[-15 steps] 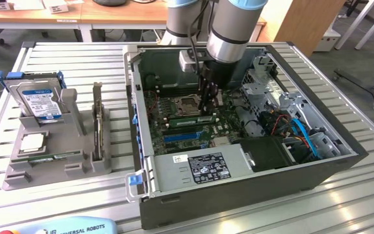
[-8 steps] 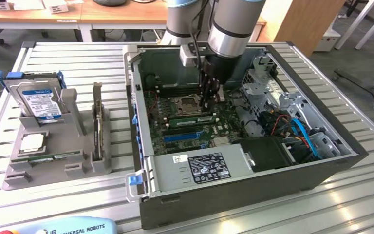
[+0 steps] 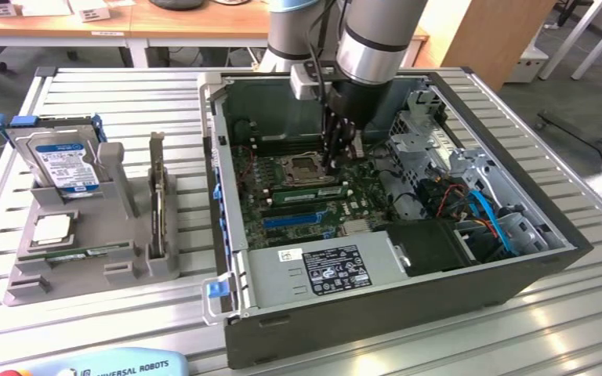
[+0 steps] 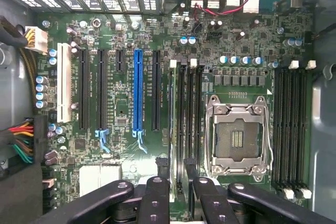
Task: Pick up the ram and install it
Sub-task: 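Insert the ram into the slot, then press down the ram until it locks into place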
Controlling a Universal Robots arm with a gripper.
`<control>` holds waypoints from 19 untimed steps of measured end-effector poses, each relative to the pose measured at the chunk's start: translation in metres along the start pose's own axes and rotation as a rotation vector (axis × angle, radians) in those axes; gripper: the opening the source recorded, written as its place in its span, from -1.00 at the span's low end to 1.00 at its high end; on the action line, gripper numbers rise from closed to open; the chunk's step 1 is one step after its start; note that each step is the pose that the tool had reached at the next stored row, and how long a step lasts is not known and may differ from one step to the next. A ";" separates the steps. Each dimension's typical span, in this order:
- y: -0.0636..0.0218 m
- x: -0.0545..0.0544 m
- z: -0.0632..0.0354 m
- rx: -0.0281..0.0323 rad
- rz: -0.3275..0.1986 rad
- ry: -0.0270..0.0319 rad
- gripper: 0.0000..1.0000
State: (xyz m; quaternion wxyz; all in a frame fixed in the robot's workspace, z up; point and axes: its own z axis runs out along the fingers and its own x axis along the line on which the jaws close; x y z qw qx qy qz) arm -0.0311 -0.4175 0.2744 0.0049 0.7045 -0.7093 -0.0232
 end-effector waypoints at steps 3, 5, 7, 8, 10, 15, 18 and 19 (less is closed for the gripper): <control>0.0000 0.000 -0.0015 0.0001 0.000 -0.0002 -0.51; 0.0001 0.000 -0.0017 0.0000 0.000 -0.0001 -0.51; 0.0001 0.000 -0.0017 0.0000 0.000 0.0000 -0.51; 0.0001 0.000 -0.0017 0.0000 0.000 -0.0001 -0.51; 0.0001 0.000 -0.0017 0.0000 0.000 0.0000 -0.51; 0.0001 0.000 -0.0017 0.0000 0.000 0.0000 -0.51; 0.0001 0.000 -0.0017 0.0000 0.000 -0.0001 -0.66; 0.0001 0.000 -0.0017 0.0000 0.000 0.0000 -0.78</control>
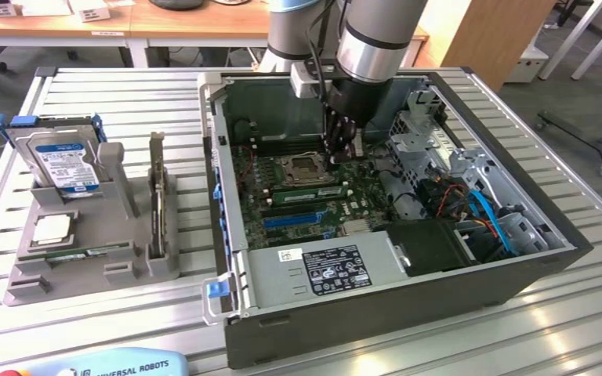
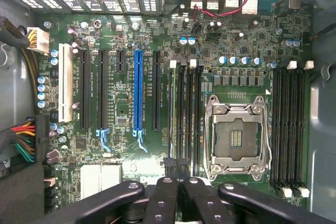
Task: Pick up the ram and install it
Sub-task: 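Press down the ram until it locks into place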
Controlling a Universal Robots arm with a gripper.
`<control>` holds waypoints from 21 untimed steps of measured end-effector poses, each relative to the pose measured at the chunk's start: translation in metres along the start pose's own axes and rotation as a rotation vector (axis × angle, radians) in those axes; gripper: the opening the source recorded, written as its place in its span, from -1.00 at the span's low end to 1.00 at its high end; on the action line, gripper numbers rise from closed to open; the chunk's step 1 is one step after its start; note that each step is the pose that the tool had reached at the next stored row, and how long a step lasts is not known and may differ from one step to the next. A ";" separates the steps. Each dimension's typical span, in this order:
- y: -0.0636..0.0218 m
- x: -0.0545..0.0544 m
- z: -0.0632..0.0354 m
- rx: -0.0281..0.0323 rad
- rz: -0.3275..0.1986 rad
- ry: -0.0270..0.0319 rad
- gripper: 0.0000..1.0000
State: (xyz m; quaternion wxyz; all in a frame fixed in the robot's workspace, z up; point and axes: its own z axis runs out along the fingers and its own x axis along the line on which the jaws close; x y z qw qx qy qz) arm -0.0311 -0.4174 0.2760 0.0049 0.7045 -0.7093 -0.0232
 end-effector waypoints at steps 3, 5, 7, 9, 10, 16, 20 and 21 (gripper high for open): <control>0.0000 0.000 0.0000 0.0000 0.000 0.0000 -0.80; 0.0000 0.000 0.0000 0.0000 0.000 0.0000 -0.80; -0.0010 0.000 -0.0001 -0.0001 0.000 0.0001 -0.80; -0.0047 0.000 -0.0003 -0.0001 0.000 0.0002 -0.80; -0.0072 0.000 -0.0003 -0.0001 0.000 0.0000 -0.80; -0.0240 0.000 -0.0009 -0.0002 0.000 0.0000 -0.80; -0.0317 0.000 -0.0012 -0.0002 0.000 0.0000 -0.80; -0.0333 0.000 -0.0013 -0.0002 0.000 0.0000 -0.80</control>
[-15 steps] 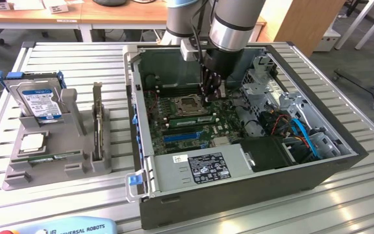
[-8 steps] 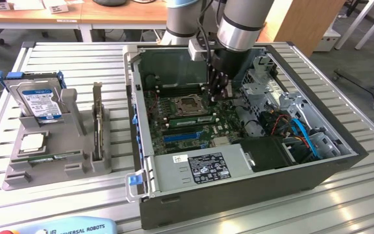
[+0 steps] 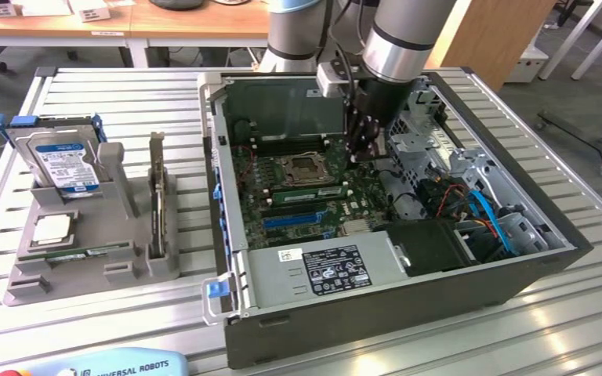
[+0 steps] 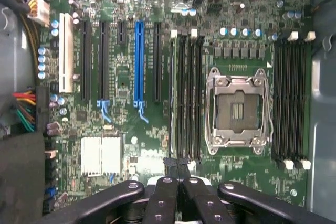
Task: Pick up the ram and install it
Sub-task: 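Press down the ram until it locks into place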
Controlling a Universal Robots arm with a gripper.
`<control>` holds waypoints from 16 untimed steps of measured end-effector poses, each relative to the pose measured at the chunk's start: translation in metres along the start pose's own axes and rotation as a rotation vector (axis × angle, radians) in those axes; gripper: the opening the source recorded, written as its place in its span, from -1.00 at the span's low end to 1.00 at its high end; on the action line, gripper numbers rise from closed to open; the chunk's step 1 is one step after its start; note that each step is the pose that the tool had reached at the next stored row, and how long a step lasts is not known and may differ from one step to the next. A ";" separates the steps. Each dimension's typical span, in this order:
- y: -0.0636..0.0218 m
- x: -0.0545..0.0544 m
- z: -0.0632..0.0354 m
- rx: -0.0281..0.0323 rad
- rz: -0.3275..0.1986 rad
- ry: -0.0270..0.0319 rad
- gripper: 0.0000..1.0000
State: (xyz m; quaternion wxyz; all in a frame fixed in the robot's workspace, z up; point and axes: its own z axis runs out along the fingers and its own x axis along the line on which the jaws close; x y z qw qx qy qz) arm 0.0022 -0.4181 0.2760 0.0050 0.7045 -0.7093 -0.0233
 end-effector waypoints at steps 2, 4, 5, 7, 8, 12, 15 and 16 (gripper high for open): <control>-0.0030 0.000 -0.0001 0.0000 0.000 0.0001 -0.80; -0.0040 0.000 -0.0002 0.0000 0.000 0.0000 -0.80; -0.0040 0.000 -0.0002 0.0000 0.000 0.0000 -0.80; -0.0040 0.000 -0.0002 0.0000 0.000 0.0001 -0.80; -0.0041 0.000 0.0002 0.0001 0.000 -0.0001 -0.80; -0.0043 0.000 0.0041 0.0007 0.000 0.0000 -0.80; -0.0044 0.000 0.0079 0.0011 0.000 0.0000 -0.80; -0.0045 0.000 0.0093 0.0014 0.000 0.0000 -0.80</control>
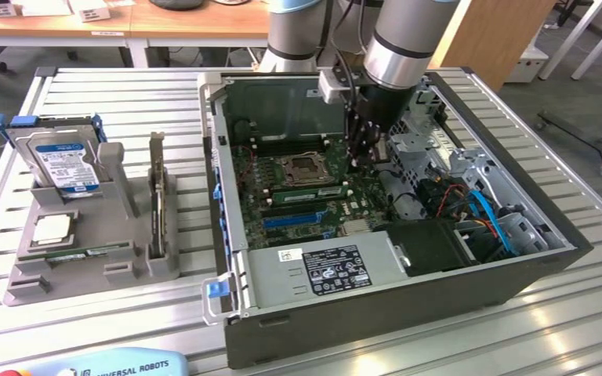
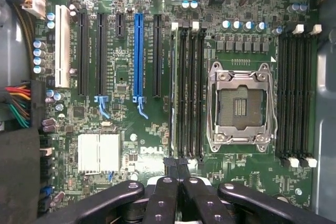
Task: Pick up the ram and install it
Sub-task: 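Press down the ram until it locks into place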
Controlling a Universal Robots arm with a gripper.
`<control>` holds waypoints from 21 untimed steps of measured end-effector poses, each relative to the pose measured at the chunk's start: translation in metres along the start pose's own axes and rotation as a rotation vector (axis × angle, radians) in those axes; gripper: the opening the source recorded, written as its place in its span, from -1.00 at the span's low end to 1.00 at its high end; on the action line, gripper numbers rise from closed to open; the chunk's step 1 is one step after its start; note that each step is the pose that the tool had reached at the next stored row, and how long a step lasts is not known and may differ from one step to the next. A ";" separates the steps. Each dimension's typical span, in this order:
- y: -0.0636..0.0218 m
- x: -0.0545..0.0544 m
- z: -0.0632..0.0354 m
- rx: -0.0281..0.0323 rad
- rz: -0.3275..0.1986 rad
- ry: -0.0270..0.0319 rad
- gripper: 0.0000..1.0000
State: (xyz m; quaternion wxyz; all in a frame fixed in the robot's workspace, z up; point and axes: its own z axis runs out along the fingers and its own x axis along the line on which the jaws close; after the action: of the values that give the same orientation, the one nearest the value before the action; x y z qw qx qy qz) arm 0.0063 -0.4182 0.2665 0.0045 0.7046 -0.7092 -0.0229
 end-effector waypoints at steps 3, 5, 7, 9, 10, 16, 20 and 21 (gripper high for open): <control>-0.0001 0.000 0.0039 0.0005 0.000 0.0001 -0.80; -0.0002 0.000 0.0066 0.0007 0.000 0.0001 -0.80; -0.0003 0.000 0.0090 0.0008 0.000 0.0001 -0.80; -0.0004 0.000 0.0107 0.0008 0.000 0.0000 -0.80; -0.0004 0.000 0.0109 0.0008 0.000 0.0002 -0.80; -0.0006 0.000 0.0153 0.0013 0.000 0.0001 -0.80; -0.0007 0.001 0.0193 0.0017 0.000 0.0000 -0.80; -0.0007 0.001 0.0194 0.0017 0.000 0.0002 -0.80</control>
State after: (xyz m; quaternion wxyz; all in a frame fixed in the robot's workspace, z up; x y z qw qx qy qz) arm 0.0062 -0.4182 0.2470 0.0040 0.7046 -0.7093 -0.0222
